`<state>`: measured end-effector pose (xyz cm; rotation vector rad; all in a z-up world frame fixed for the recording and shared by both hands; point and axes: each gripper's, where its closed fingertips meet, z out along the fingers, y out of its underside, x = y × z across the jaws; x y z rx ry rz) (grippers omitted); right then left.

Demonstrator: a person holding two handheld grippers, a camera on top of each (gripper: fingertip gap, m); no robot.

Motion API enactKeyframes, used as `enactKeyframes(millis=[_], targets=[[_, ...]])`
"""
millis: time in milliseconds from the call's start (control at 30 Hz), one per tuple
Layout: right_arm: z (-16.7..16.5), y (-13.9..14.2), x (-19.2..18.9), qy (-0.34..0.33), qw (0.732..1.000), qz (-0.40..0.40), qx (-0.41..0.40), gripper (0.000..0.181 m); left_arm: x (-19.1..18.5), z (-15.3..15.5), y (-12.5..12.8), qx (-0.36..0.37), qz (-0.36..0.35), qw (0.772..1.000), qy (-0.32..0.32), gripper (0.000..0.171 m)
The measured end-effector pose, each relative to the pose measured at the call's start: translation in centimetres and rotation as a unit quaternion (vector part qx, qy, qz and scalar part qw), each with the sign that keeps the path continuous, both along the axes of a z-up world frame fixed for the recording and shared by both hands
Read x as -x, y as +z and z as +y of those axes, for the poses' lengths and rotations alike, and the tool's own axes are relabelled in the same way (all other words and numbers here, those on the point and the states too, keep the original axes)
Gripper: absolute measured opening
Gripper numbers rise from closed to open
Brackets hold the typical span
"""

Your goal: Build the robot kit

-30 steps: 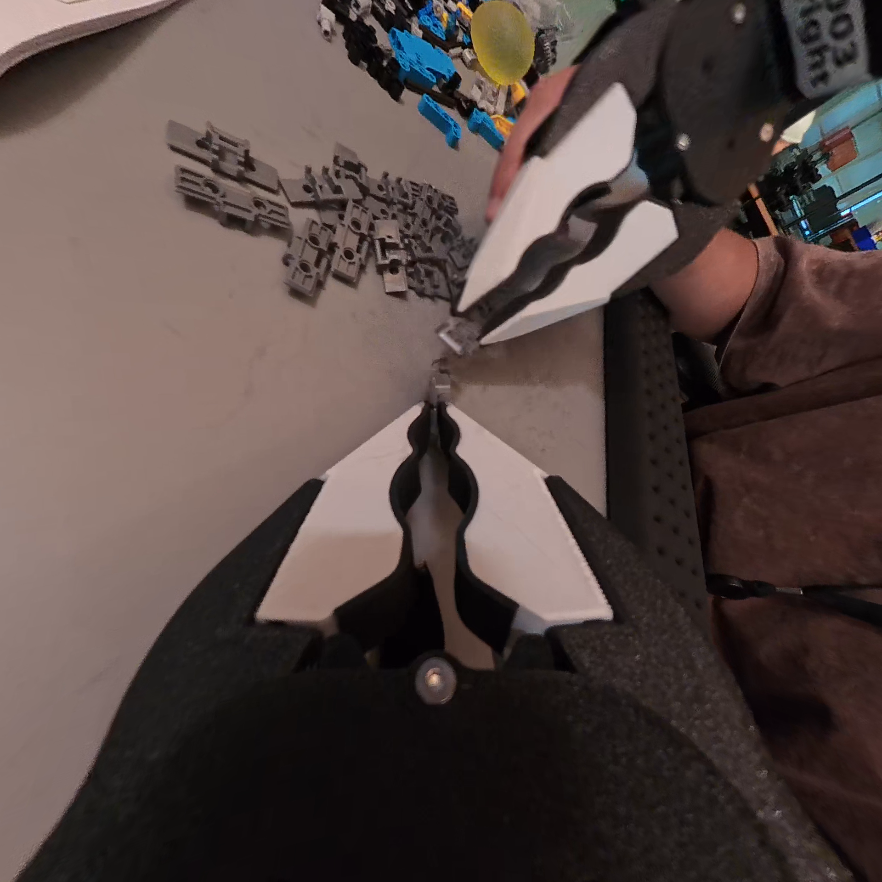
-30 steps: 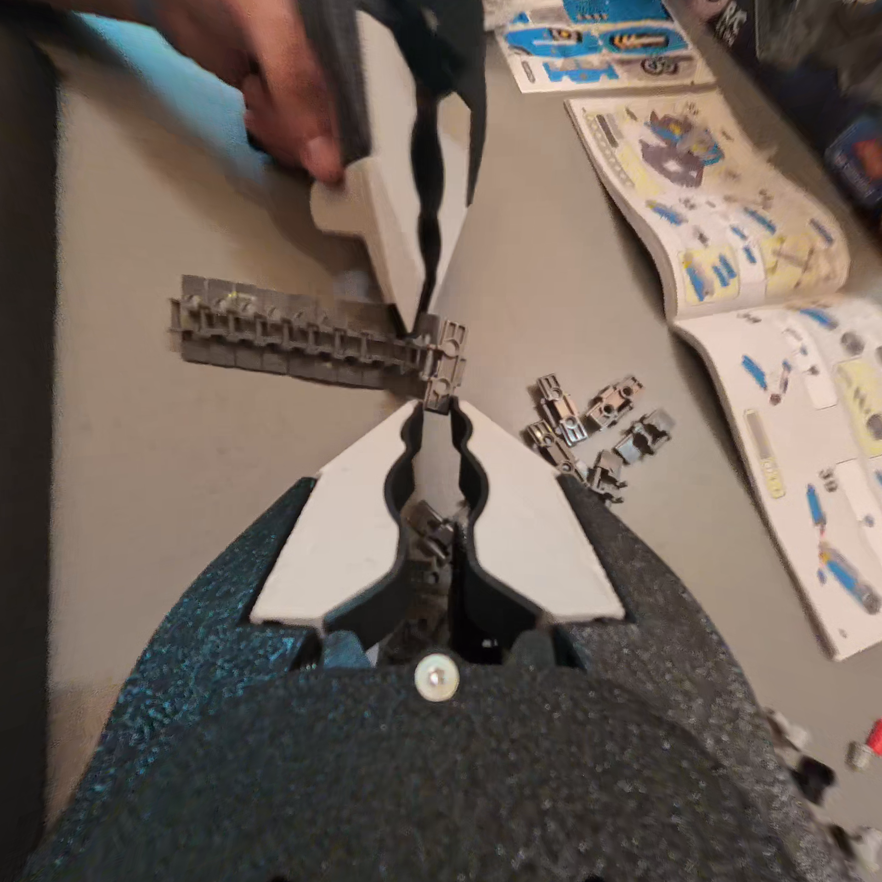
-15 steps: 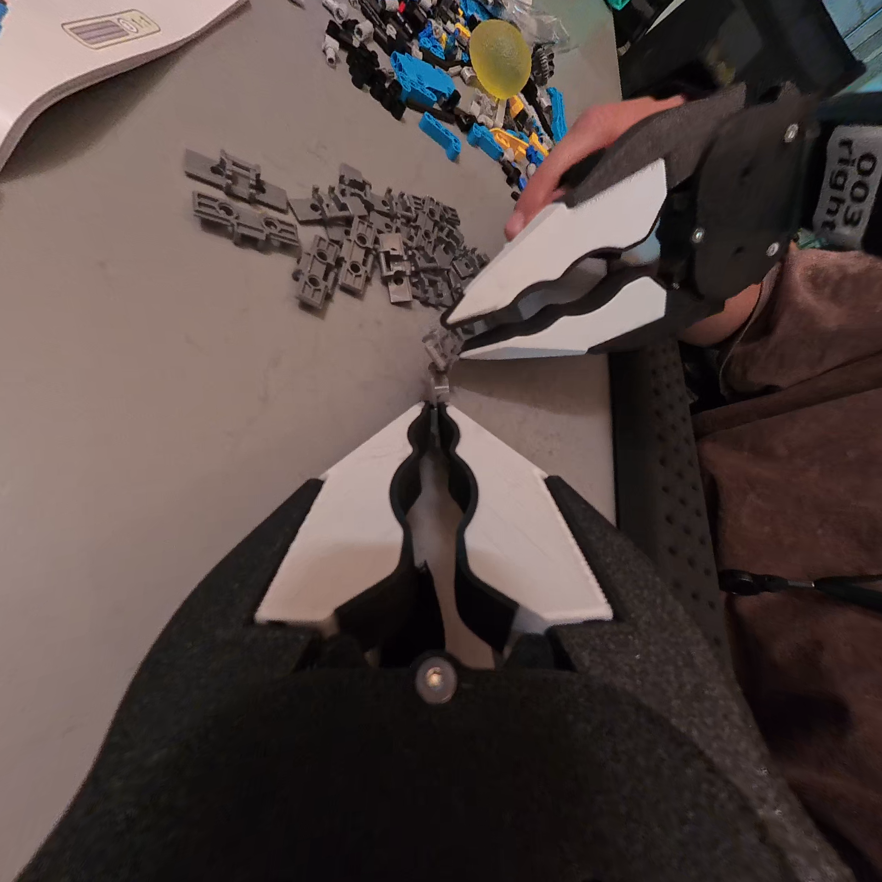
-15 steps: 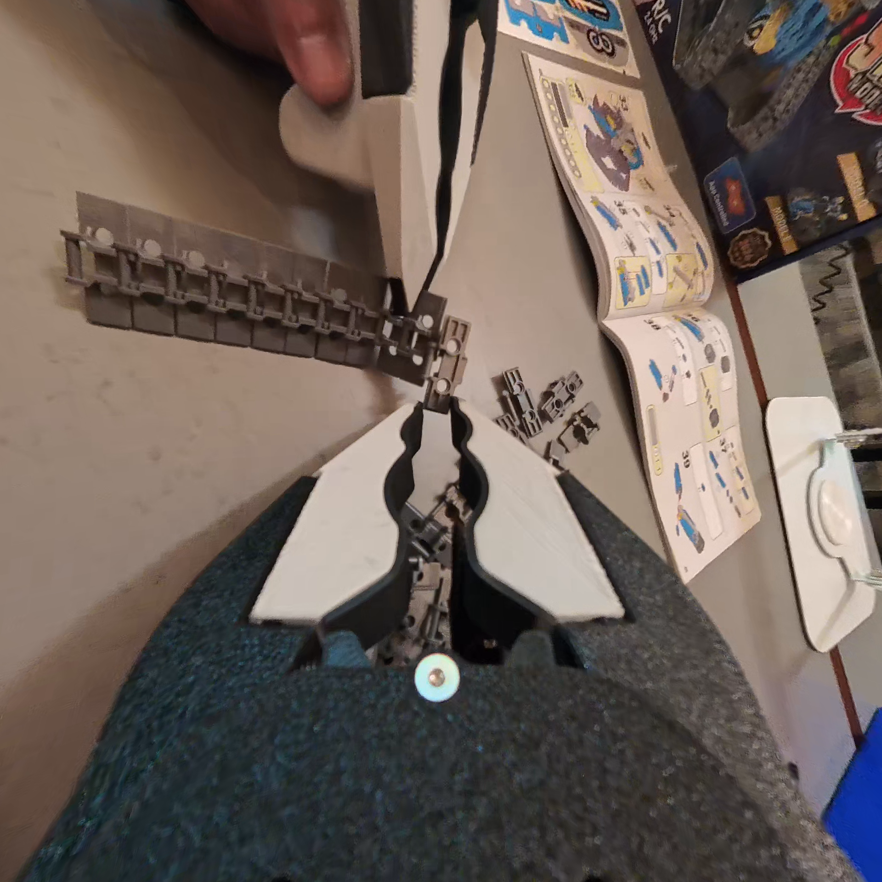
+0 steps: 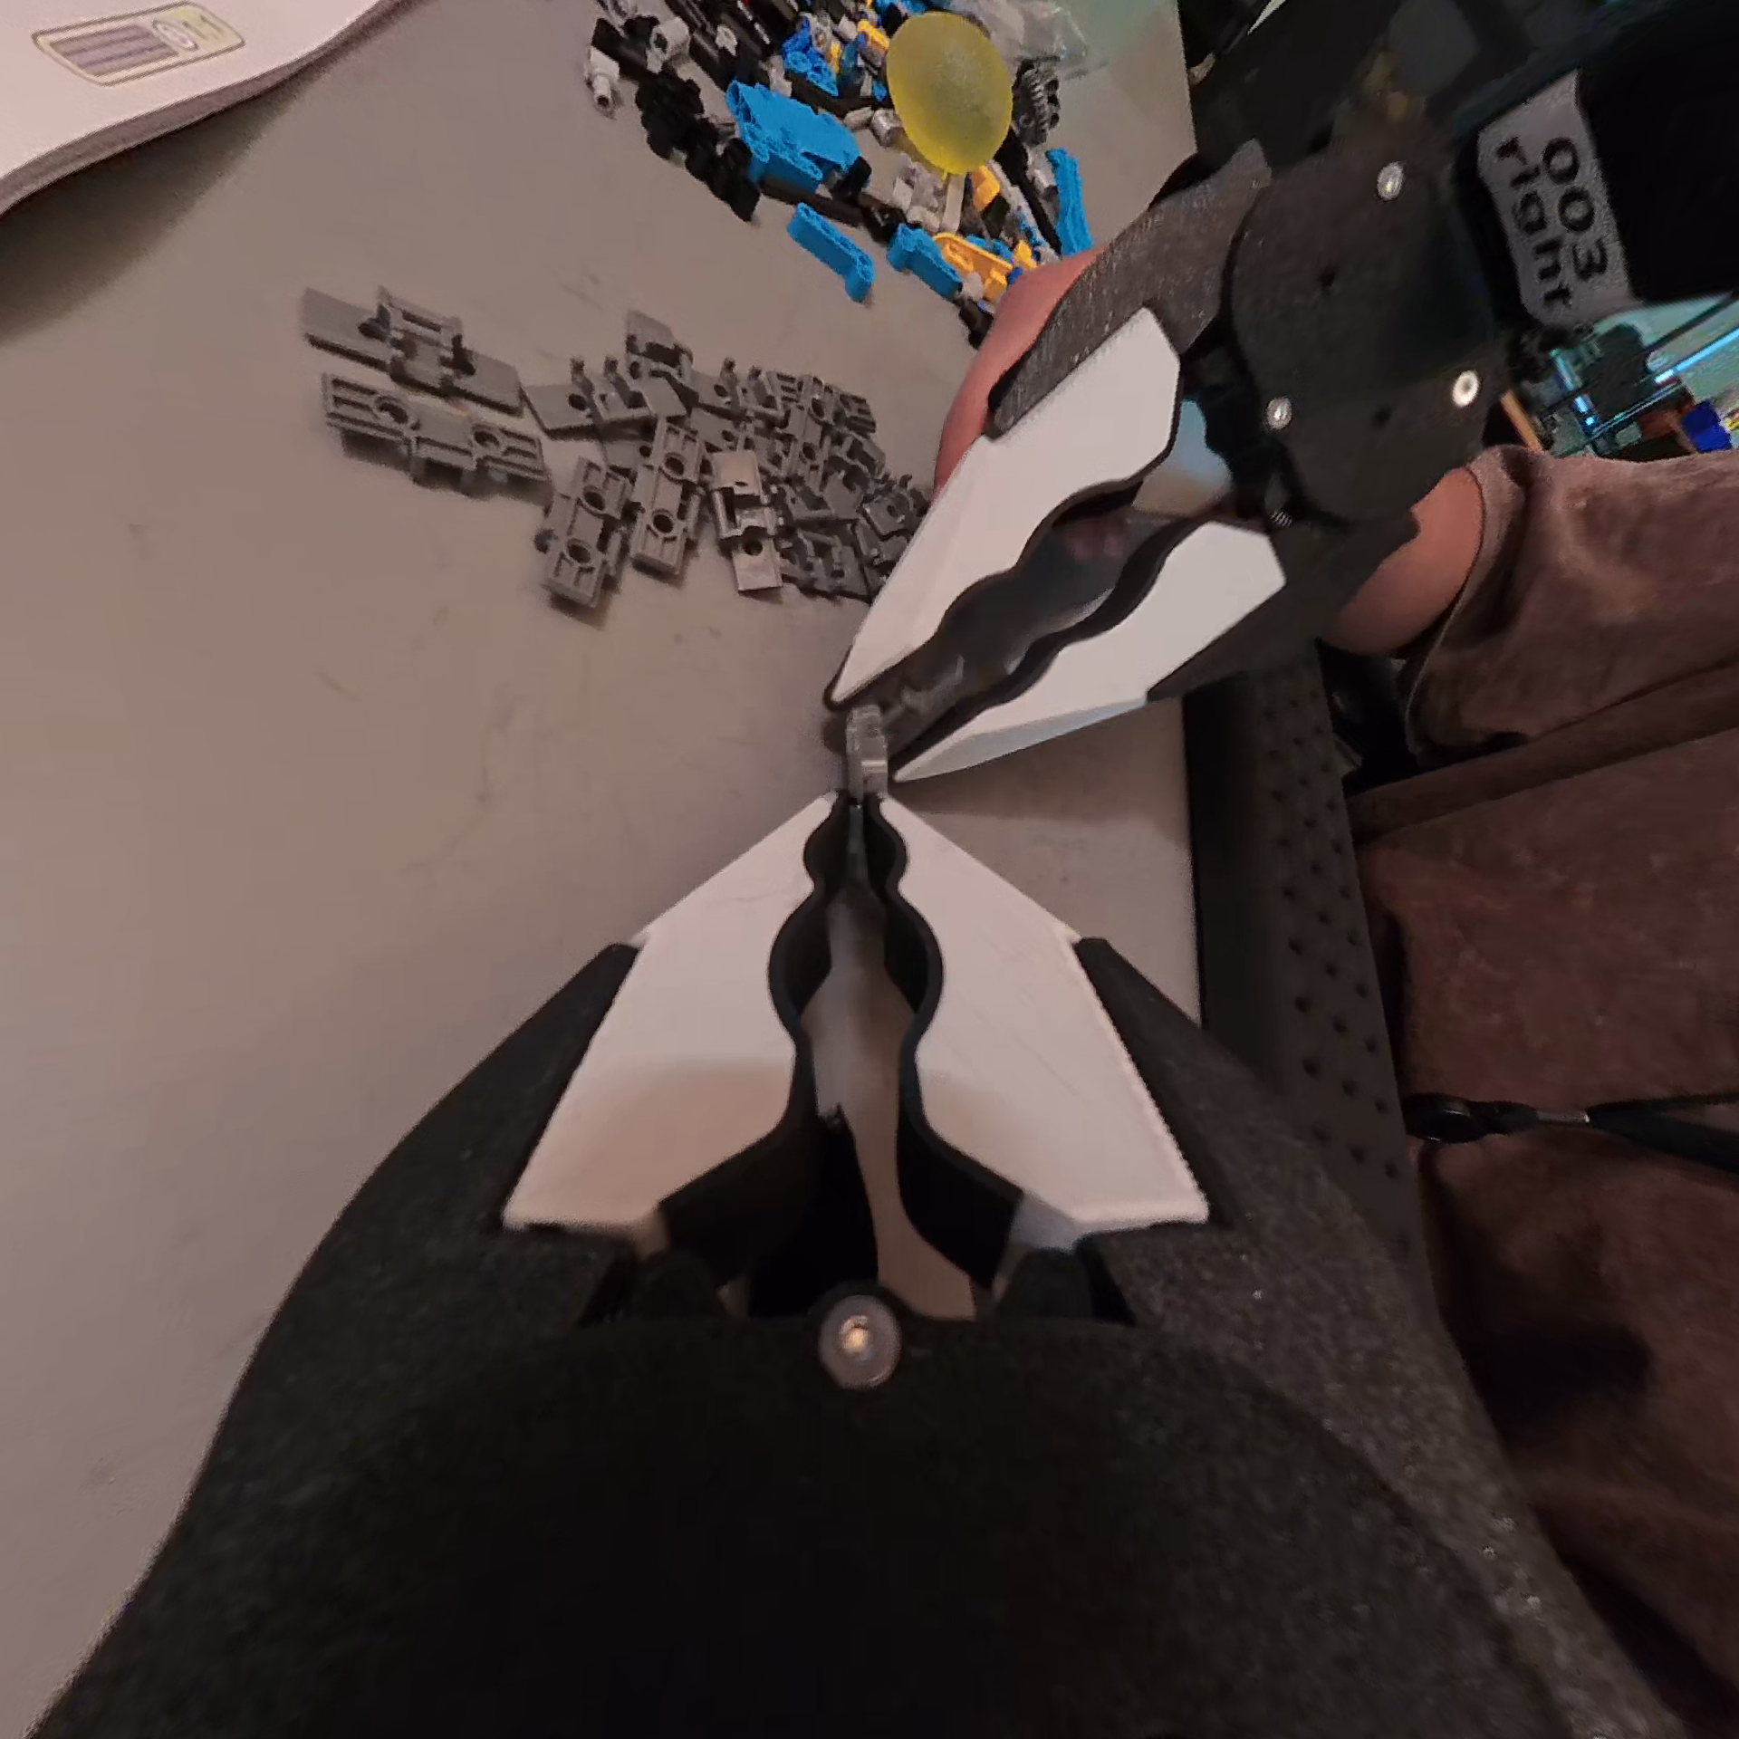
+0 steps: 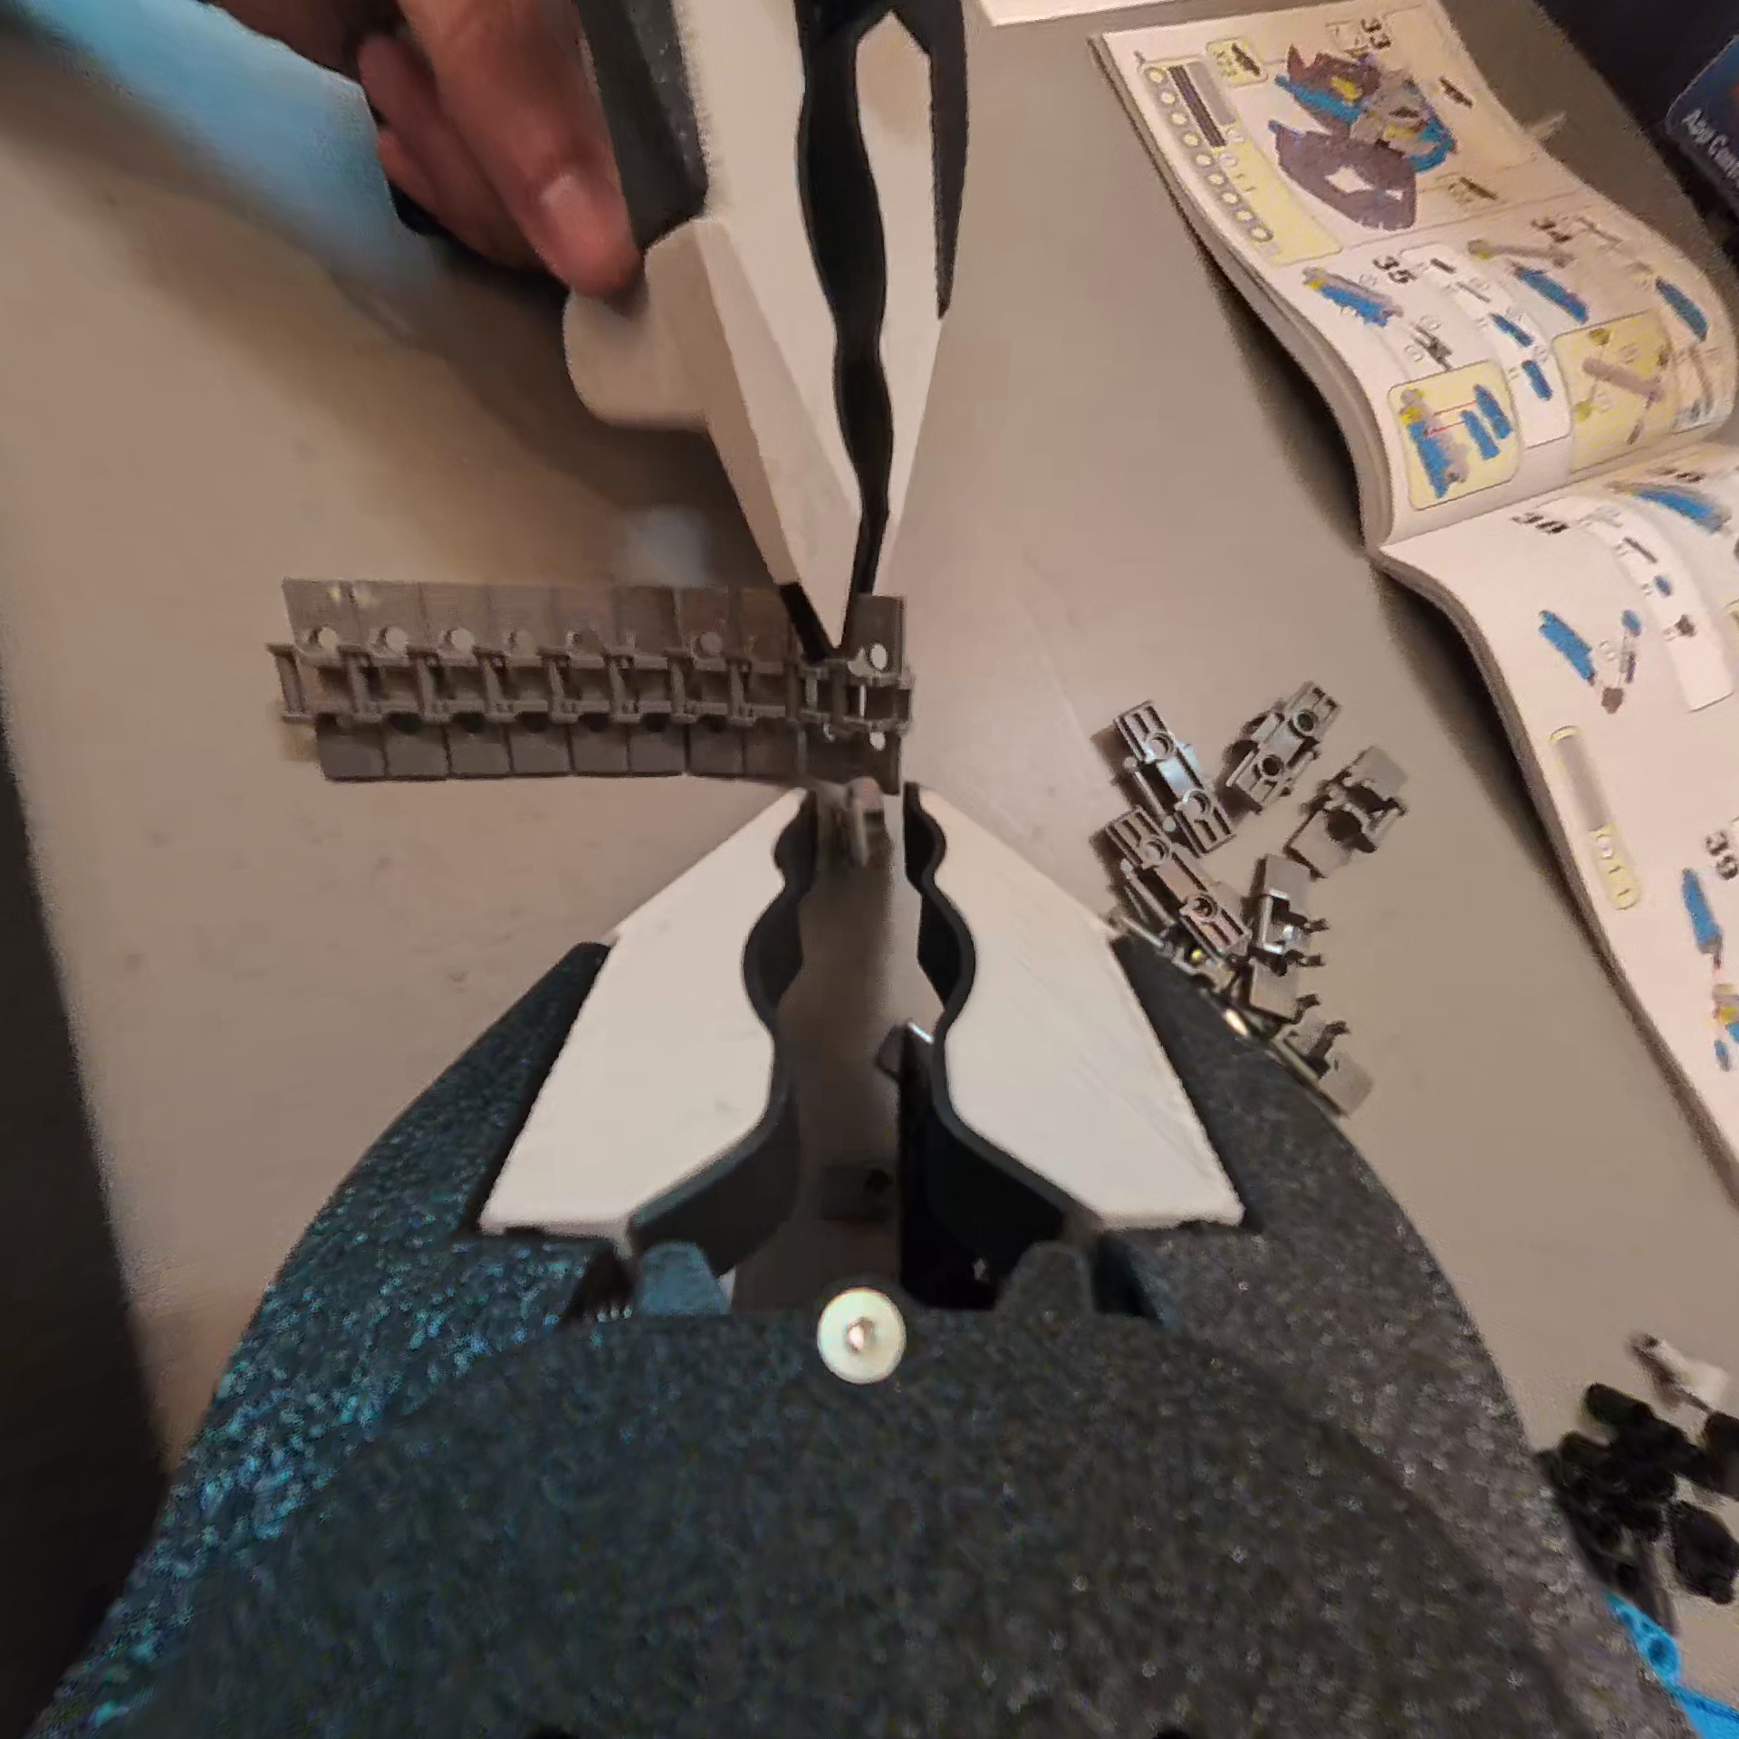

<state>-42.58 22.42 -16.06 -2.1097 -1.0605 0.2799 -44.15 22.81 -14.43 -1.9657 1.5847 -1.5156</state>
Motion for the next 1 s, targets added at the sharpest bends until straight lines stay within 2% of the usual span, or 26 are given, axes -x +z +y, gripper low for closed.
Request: enactKeyframes(millis=[200, 400, 533, 633, 833, 1000], targets=[[-1.0, -0.5, -0.7, 0.0, 0.997, 0.04, 0.066, 0.018, 0.0, -0.1, -0.1, -0.001, 0.002, 1.0, -0.003, 0.003], [-1.5, 0.9, -1.7, 0.027, 0.997, 0.059, 0.052, 0.019, 0.1, -0.1, -0.3, -0.006, 0.008, 1.0, -0.004, 0.003], [-1.9, 0.3, -3.3, 0.032, 0.989, 0.09, 0.115, 0.017, 0.1, -0.2, -0.3, -0.006, 0.008, 1.0, -0.008, 0.003], [-2.3, 0.2, -3.0, 0.034, 0.981, 0.12, 0.15, 0.018, 0.1, -0.3, -0.3, -0.006, 0.008, 1.0, -0.01, 0.003], [-3.0, -0.5, -1.8, 0.058, 0.983, 0.091, 0.146, 0.017, 0.1, -0.4, -0.3, -0.007, 0.009, 1.0, -0.012, 0.003], [-3.5, -0.4, -0.8, 0.091, 0.99, 0.052, 0.099, 0.014, 0.1, -0.4, -0.3, -0.006, 0.009, 1.0, -0.013, 0.003]])
